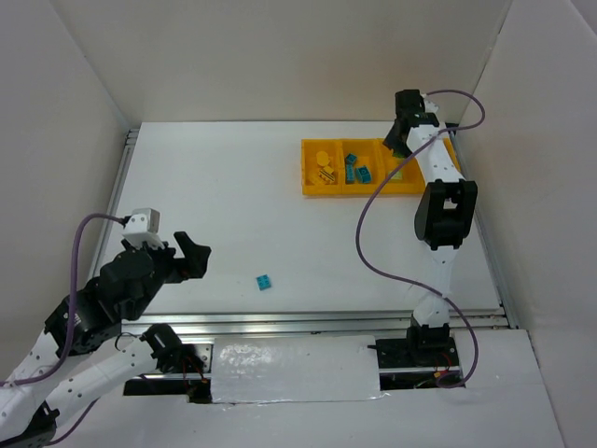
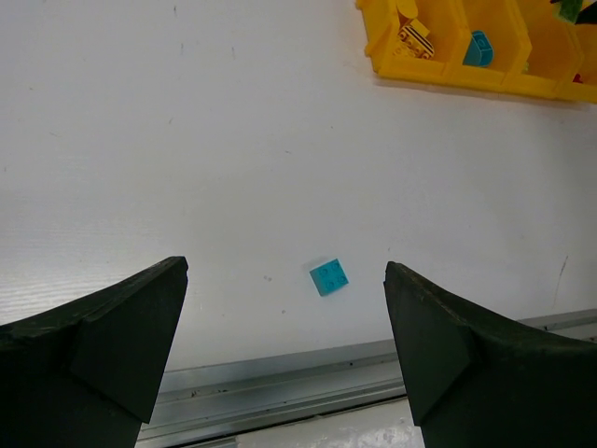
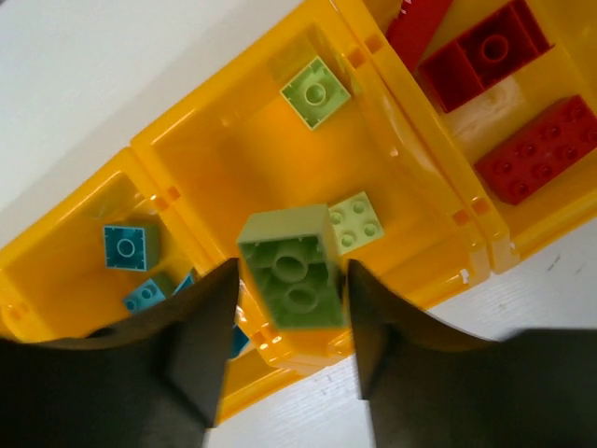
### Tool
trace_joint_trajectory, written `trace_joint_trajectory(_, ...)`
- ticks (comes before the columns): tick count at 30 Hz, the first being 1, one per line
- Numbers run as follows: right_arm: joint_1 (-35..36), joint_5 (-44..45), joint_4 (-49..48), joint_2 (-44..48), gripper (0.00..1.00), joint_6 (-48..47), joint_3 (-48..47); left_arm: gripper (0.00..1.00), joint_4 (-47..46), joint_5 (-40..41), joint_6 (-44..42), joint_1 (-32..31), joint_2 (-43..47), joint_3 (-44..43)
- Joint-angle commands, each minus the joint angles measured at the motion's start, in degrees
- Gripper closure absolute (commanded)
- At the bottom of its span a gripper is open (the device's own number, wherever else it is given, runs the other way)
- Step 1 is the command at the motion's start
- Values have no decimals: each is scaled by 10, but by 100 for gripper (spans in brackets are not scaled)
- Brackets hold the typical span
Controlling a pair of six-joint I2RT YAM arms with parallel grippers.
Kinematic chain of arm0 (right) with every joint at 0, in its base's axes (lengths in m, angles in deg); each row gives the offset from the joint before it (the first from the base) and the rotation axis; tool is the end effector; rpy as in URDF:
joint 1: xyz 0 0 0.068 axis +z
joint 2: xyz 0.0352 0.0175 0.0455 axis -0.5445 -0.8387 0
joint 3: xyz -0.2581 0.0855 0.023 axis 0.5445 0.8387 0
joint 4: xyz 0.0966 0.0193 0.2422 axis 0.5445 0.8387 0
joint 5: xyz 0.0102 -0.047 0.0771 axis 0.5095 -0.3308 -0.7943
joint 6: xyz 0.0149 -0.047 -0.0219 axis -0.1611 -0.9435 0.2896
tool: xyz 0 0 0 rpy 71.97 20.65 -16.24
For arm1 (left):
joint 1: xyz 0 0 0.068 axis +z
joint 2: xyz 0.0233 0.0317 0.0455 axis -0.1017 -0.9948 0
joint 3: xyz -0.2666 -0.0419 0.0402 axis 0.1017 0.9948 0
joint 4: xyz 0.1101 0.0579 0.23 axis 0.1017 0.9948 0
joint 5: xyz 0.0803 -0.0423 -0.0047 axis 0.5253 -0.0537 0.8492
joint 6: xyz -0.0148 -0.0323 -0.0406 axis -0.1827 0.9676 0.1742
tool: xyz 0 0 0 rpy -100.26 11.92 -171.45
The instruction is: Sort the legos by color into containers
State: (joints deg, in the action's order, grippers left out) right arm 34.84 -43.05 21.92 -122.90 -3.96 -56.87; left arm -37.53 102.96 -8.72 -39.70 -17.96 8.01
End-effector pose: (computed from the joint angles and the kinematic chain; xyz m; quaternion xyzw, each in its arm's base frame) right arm 0.5007 0.0048 0.2726 0.2825 0.8868 -0.0523 0.3621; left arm 0.0665 -0.0407 0.3574 -0.1117 0.7965 -0.1994 0.5598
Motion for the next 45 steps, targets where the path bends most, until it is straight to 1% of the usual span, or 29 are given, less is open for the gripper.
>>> trace_joint_trajectory(1, -4, -2, 18, -5, 39, 0, -18, 1, -24, -6, -20, -3, -14, 2)
trace_joint_trajectory(2, -4, -3, 18, -4, 34, 0, -18, 0, -25, -7, -20, -3, -17, 1)
trace_joint_trajectory(4, -4, -10, 15, 8, 31, 1, -12, 1, -24, -9, -23, -3, -25, 0)
trace_joint_trajectory(6, -2, -9, 10, 22, 25, 3, -5, 0, -24, -9, -22, -3, -30, -1)
trace_joint_trajectory(9, 6, -14, 15, 64, 24, 5, 4, 1, -22, -7, -21, -3, -34, -1)
trace_joint_trajectory(11, 59, -5, -18, 129, 23, -10, 82, 1, -21, -3, -19, -3, -32, -2)
trace_joint_trajectory(12, 60, -3, -28, 156, 21, -13, 110, 1, -20, -1, -18, -3, -30, -2)
trace_joint_trajectory(13, 100, -8, -43, 211, 17, -25, 143, 0, -19, 7, -17, -2, -29, -3)
trace_joint_trajectory(14, 123, -27, -60, 238, 16, -32, 175, 1, -15, 12, -12, -2, -28, -4)
trace_joint_trajectory(15, 175, -38, -78, 283, 12, -43, 231, 0, -10, 20, -5, -1, -26, -6)
trace_joint_trajectory(16, 206, -47, -83, 303, 11, -47, 260, 1, -5, 27, 2, 0, -25, -7)
trace_joint_trajectory(17, 241, -43, -90, 320, 2, -46, 288, 1, 8, 44, 10, 1, -24, -9)
trace_joint_trajectory(18, 278, -15, -110, 346, 0, -31, 346, 1, 13, 55, 23, 2, -19, -12)
trace_joint_trajectory(19, 353, 0, -123, 356, 0, -21, 376, 1, 18, 63, 29, 2, -16, -12)
trace_joint_trajectory(21, 422, 22, -152, 365, 0, 23, 438, 0, 37, 96, 54, 4, -9, -15)
trace_joint_trajectory(22, 451, 27, -158, 361, 0, 38, 451, 0, 46, 107, 63, 4, -9, -18)
trace_joint_trajectory(23, 506, 30, -163, 353, 0, 51, 460, 1, 55, 116, 73, 4, -9, -20)
trace_joint_trajectory(25, 553, 51, -144, 310, 1, 75, 449, 0, 78, 138, 96, 5, -12, -28)
trace_joint_trajectory(26, 590, 65, -133, 292, 1, 83, 440, 1, 83, 143, 100, 5, -11, -29)
trace_joint_trajectory(27, 607, 73, -117, 255, 1, 93, 423, 0, 84, 144, 103, 5, -8, -29)
trace_joint_trajectory(29, 635, 91, -93, 221, 2, 107, 394, 0, 76, 137, 93, 5, 3, -24)
trace_joint_trajectory(30, 642, 94, -87, 193, 3, 111, 388, 0, 72, 131, 91, 5, 7, -23)
trace_joint_trajectory(32, 649, 104, -81, 173, 3, 115, 380, 0, 67, 127, 88, 5, 18, -20)
trace_joint_trajectory(35, 650, 94, -101, 174, 5, 107, 393, 0, 59, 120, 82, 5, 28, -17)
trace_joint_trajectory(38, 651, 67, -116, 171, 11, 98, 399, 1, 54, 115, 76, 5, 29, -16)
trace_joint_trajectory(39, 651, 59, -119, 168, 16, 96, 399, 1, 54, 114, 76, 5, 29, -16)
trace_joint_trajectory(42, 651, 28, -132, 158, 24, 92, 406, 0, 51, 110, 71, 5, 24, -16)
trace_joint_trajectory(45, 654, 14, -143, 154, 25, 94, 414, 1, 48, 107, 68, 5, 19, -15)
